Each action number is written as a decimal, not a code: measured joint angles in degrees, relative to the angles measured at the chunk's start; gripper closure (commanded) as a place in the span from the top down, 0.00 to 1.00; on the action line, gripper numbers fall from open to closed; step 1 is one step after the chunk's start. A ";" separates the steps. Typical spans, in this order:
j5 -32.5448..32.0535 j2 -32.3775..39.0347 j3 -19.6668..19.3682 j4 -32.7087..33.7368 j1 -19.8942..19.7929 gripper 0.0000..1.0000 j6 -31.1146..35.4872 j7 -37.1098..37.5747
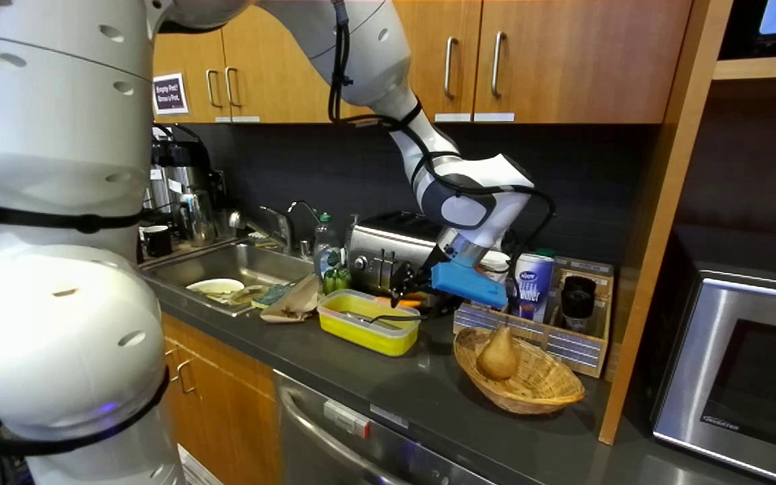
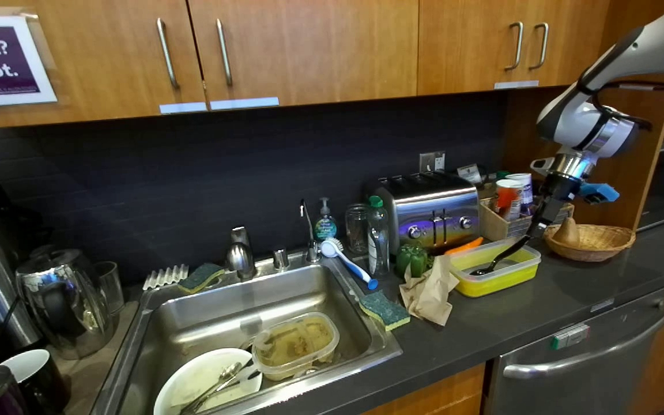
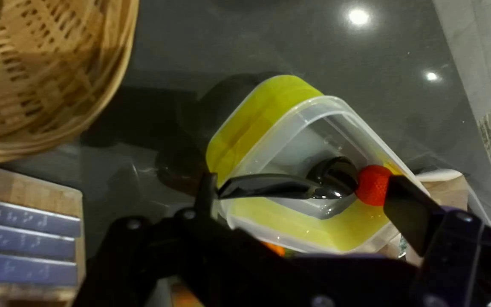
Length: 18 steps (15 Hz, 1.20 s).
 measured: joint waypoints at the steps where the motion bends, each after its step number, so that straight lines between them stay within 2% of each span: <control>1: 0.21 0.39 0.04 0.30 0.00 1.00 0.15 -0.46; 14: 0.23 4.58 0.90 2.34 -0.04 1.00 0.94 -2.62; 16: 0.23 4.86 1.07 2.45 -0.05 0.74 0.94 -2.83; 18: 0.23 5.08 1.19 2.61 -0.05 0.61 0.94 -3.06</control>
